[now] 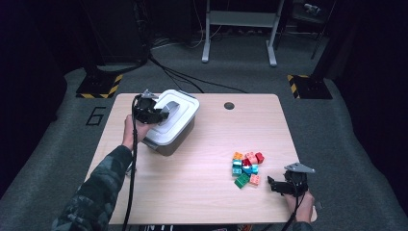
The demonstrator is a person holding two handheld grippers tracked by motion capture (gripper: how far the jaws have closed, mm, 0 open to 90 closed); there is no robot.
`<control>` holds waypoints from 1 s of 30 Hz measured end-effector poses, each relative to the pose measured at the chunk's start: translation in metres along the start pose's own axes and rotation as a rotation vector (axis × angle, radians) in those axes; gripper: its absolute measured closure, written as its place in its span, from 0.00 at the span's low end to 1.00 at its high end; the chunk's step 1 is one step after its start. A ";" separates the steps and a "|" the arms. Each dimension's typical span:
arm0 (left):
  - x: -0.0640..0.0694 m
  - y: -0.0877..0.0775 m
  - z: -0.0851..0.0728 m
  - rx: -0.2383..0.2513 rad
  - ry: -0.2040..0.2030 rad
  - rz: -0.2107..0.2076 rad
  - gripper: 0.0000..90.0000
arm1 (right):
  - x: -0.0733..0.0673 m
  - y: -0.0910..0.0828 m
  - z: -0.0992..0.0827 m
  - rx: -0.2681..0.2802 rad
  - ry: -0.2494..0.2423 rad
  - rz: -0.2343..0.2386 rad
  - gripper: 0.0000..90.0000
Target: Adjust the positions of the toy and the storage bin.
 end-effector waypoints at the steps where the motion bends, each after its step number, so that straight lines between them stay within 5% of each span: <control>1: 0.000 0.000 0.000 0.000 0.000 0.000 0.75 | 0.000 0.000 0.000 0.000 0.000 0.000 0.09; 18: 0.037 0.012 0.009 0.008 -0.018 -0.089 0.75 | 0.000 0.000 0.000 0.001 -0.001 -0.002 0.09; 30: 0.055 0.018 0.013 0.015 -0.015 -0.097 0.75 | 0.000 0.000 0.000 0.000 0.004 -0.001 0.09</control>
Point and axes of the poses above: each handheld gripper's, and its own axes: y roughly forward along the jaws, z roughly out of its top, x roughly to its right, the point moved 5 cm from there along y, roughly forward along the jaws, and after that the axes turned 2 degrees about y, right-handed, at the moved point
